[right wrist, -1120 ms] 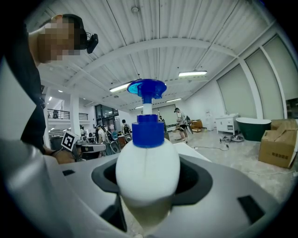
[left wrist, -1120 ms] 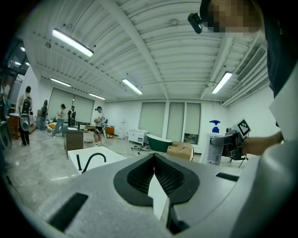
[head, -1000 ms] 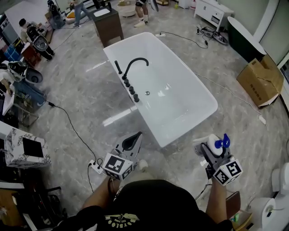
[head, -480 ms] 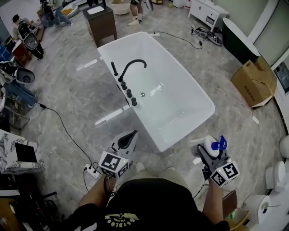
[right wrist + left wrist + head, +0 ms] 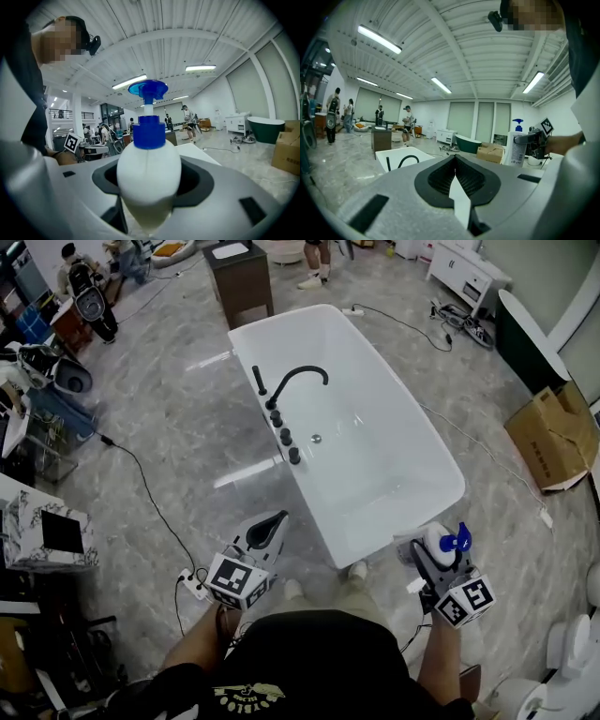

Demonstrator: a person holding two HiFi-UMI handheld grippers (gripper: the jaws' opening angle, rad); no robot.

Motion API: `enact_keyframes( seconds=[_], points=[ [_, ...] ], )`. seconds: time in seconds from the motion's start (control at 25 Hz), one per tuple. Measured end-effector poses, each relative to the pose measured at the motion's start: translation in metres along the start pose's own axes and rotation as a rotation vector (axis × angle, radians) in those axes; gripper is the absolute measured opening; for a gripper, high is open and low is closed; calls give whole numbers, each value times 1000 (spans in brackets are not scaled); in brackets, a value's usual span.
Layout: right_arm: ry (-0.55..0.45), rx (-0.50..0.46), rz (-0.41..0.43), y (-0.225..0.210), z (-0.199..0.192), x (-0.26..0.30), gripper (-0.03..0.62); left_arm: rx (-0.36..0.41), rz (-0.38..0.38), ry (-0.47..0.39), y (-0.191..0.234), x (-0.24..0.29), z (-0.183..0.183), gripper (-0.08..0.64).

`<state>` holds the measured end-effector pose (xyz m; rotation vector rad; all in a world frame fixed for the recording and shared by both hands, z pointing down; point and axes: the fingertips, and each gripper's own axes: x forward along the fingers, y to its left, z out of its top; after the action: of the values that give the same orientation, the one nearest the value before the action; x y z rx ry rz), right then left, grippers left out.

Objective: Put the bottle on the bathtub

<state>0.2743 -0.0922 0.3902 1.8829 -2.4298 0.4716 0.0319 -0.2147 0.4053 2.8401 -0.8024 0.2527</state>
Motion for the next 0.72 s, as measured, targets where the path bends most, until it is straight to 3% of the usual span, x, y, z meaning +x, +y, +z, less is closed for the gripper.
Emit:
enact_keyframes(
  seconds=[0.48,0.72],
  points=[
    [58,-33,317,-67,10,86,267,-55,323,-28,15,56,10,9],
    [64,-76,500,-72,18,121,267,-86,498,-71,10,42,15,9]
  ],
)
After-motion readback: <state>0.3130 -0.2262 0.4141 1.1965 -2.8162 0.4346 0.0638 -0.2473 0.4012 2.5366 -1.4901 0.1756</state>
